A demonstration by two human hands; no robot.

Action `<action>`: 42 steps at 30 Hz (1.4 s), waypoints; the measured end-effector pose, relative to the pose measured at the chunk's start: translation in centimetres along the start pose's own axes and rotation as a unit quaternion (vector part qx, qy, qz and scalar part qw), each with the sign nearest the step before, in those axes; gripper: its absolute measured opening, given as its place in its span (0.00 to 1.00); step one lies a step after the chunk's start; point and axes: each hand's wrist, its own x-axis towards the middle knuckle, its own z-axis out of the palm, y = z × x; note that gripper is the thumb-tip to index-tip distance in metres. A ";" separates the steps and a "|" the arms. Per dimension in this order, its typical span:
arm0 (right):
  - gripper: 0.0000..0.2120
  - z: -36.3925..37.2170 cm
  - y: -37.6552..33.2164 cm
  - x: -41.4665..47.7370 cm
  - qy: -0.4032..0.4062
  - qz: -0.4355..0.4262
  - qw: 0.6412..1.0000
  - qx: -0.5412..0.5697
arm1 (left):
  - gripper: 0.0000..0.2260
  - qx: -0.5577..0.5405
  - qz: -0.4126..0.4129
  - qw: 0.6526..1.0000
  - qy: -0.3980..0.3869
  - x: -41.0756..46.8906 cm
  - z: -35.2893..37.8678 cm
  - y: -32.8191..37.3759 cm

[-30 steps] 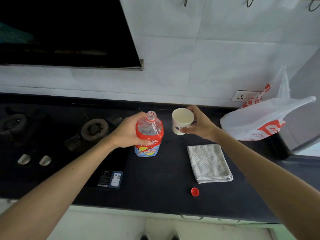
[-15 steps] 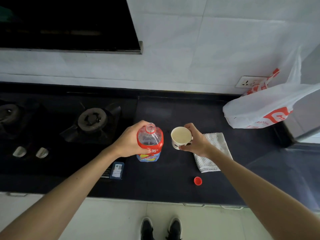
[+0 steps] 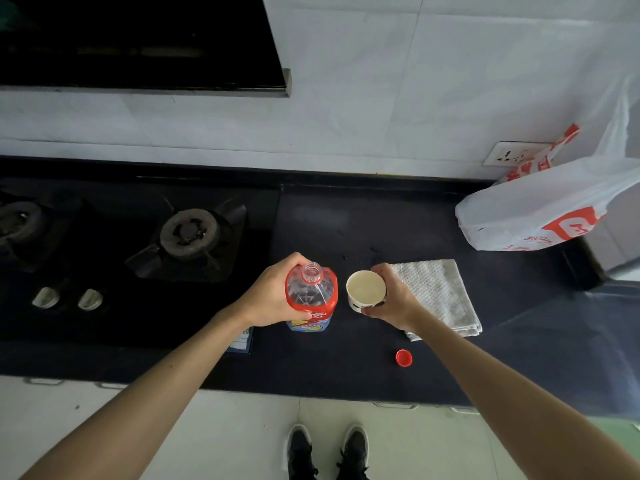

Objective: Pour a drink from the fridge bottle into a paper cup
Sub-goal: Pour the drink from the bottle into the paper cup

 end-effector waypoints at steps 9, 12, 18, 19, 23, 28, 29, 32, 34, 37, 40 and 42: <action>0.33 0.8 0.8 -0.3 0.003 0.014 1.000 -0.011 | 0.33 0.011 -0.007 1.000 -0.007 -0.2 0.8 -0.8; 0.33 1.0 0.8 -0.4 -0.002 0.016 1.000 -0.011 | 0.34 0.012 -0.012 1.000 -0.004 -0.3 1.0 -1.1; 0.33 1.4 0.7 -0.5 -0.003 0.017 1.000 -0.024 | 0.34 0.005 -0.015 1.000 0.001 -0.6 1.1 -1.5; 0.33 1.5 0.7 -0.5 -0.003 0.017 1.000 -0.024 | 0.34 0.001 -0.016 1.000 0.003 -0.6 1.1 -1.5; 0.33 1.5 0.7 -0.4 -0.003 0.017 1.000 -0.017 | 0.33 -0.014 -0.025 1.000 0.008 -0.8 1.1 -1.6; 0.34 1.5 0.8 -0.5 -0.007 0.021 1.000 -0.011 | 0.33 -0.028 -0.030 0.999 -0.009 -0.8 1.0 -1.6; 0.34 1.5 0.9 -0.6 -0.009 0.025 1.000 -0.010 | 0.33 -0.032 -0.031 0.999 -0.011 -0.9 1.0 -1.5; 0.35 1.6 1.3 -0.8 -0.023 0.035 0.999 0.000 | 0.34 -0.037 -0.033 0.999 -0.016 -0.9 1.0 -1.5; 0.36 1.4 1.8 -1.1 -0.036 0.044 0.998 0.019 | 0.34 -0.041 -0.036 0.998 -0.019 -1.0 1.0 -1.5; 0.39 0.6 2.8 -2.1 -0.023 0.058 0.998 0.025 | 0.34 -0.052 -0.039 0.998 -0.023 -1.1 1.0 -1.4; 0.34 -0.4 3.7 -3.5 0.022 0.069 0.997 0.016 | 0.34 -0.057 -0.039 0.997 -0.028 -1.2 1.0 -1.4; 0.28 -0.8 4.2 -4.6 0.042 0.068 0.997 -0.016 | 0.34 -0.059 -0.041 0.997 -0.033 -1.2 1.0 -1.5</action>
